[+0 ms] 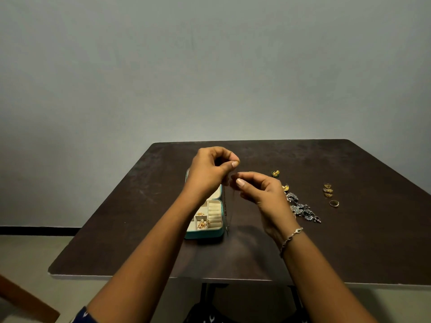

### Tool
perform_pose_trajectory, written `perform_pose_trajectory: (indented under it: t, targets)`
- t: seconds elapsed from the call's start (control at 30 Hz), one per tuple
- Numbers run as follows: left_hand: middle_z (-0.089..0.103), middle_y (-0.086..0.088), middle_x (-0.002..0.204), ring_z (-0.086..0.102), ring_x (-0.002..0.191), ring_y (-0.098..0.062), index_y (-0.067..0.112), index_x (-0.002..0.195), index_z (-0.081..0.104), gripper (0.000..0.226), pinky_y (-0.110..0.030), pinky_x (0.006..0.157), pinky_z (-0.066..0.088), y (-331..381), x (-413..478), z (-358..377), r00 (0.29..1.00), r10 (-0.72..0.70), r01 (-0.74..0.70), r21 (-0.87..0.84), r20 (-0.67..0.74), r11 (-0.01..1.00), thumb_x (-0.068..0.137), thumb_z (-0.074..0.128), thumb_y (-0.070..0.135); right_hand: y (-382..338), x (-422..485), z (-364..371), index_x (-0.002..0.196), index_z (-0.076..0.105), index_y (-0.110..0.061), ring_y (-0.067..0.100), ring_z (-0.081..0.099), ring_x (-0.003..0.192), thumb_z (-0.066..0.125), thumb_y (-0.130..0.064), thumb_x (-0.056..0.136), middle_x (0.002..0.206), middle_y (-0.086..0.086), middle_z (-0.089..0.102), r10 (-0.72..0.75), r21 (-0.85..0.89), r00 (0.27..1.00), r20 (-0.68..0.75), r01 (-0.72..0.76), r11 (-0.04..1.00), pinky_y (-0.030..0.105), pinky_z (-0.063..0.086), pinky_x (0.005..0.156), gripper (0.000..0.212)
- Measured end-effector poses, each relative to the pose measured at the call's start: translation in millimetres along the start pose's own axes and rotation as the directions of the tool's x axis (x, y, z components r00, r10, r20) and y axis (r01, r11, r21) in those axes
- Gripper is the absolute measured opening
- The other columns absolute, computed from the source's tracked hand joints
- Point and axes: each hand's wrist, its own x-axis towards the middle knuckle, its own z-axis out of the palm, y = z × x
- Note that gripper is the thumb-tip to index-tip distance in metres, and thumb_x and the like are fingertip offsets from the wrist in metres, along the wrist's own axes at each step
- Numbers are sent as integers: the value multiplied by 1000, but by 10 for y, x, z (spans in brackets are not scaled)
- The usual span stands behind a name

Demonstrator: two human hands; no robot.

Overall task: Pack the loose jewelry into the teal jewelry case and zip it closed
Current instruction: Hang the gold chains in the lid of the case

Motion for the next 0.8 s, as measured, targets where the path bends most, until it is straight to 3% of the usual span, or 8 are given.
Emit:
perform_pose_trajectory:
  t: [0.07,0.37,0.57,0.7,0.8]
  targets:
    - [59,1,62,52,48,-9,18,72,62,20,-25,50,48,-11,-13,5,1000,2,-2,7,8,1000,85,61,3,-1,-1,11,80,66,-11,-1,63,61,58,2,83,62,-7,68,34,35,999,13,-35,999,10,46,56,15]
    - [58,6,59,51,46,-6,19,74,63,16,-26,52,50,-81,-34,-16,999,-26,26,17,28,1000,85,62,6,-5,-18,-70,66,63,-11,5,58,52,70,1,72,52,-3,63,95,-53,995,23,-94,994,15,41,52,15]
    - [58,4,61,49,45,-5,17,74,63,17,-25,51,49,-79,-42,-4,999,-33,33,-4,30,999,85,61,4,-5,-63,-82,66,65,-12,6,61,54,61,-14,83,55,-1,65,153,-59,988,9,-153,987,24,38,59,18]
    - [58,5,61,50,47,-7,19,73,62,18,-23,50,49,-98,-30,-6,999,-35,35,-1,18,999,85,61,5,-27,-88,-107,74,68,-16,4,65,65,58,-10,85,63,-3,70,174,-96,982,77,-166,981,23,39,62,16]
    - [58,4,61,50,46,-7,18,73,62,18,-23,50,49,-103,-21,2,999,-40,40,-3,12,999,85,61,4,-22,-79,-128,70,66,-15,3,62,60,62,-8,82,58,-4,67,176,-130,982,70,-166,978,21,35,57,14]
